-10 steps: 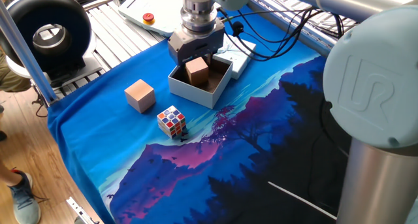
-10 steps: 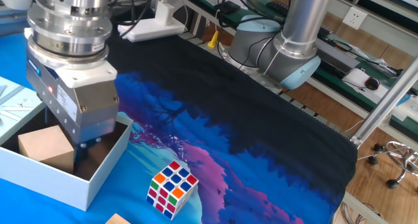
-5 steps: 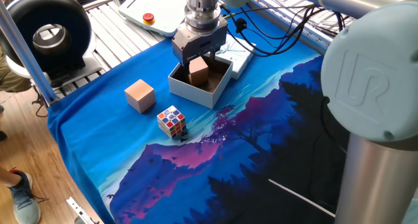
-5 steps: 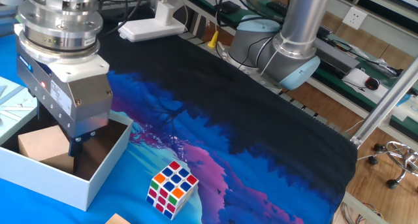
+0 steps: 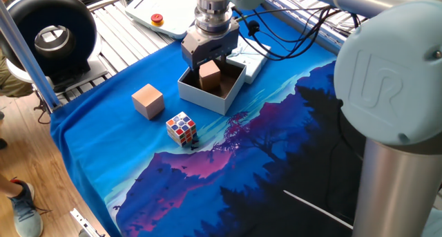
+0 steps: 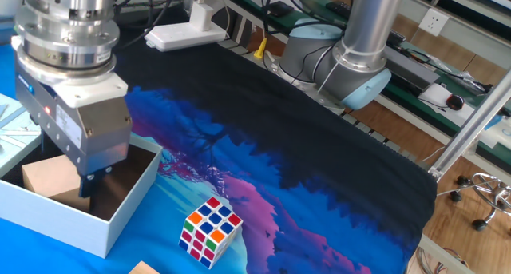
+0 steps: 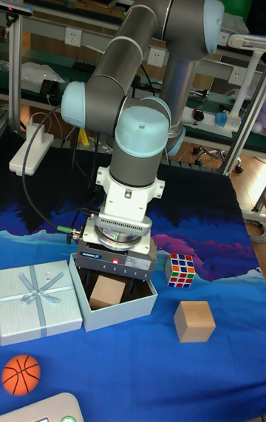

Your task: Take everything out of the gift box

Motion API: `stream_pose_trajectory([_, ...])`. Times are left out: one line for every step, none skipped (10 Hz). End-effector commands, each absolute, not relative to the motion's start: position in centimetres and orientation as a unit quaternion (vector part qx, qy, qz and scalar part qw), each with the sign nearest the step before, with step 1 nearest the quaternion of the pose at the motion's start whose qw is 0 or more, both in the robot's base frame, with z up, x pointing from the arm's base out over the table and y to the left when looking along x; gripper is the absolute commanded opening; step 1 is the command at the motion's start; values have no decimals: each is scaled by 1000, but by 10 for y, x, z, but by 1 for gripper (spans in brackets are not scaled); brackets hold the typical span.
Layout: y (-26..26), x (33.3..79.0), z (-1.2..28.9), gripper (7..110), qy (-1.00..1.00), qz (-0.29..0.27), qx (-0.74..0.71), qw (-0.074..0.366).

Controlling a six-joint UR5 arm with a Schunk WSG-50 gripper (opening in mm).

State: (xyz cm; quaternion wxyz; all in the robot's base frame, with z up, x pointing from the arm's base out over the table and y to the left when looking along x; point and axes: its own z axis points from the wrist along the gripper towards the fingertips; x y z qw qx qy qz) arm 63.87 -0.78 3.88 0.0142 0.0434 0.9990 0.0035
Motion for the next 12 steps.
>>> stream_pose_trajectory([-8,645,32,44,999,4,49,17])
stream_pose_trajectory([-9,647,30,44,999,6,51,17])
stream_pose_trajectory([-10,648,31,44,999,8,52,16])
stream_pose_trajectory([-10,649,31,44,998,8,55,18])
stream_pose_trajectory([-11,650,31,44,998,6,59,20])
stream_pose_trajectory([-12,650,33,22,997,1,73,20])
stream_pose_trajectory([-19,649,36,22,996,-14,86,19])
stream_pose_trajectory([-19,649,37,7,996,-16,87,20])
stream_pose_trajectory([-18,649,37,7,996,-15,89,20])
stream_pose_trajectory([-17,648,37,7,995,-16,93,17])
stream_pose_trajectory([-17,648,37,7,995,-14,93,17])
stream_pose_trajectory([-15,648,38,7,996,-13,92,16])
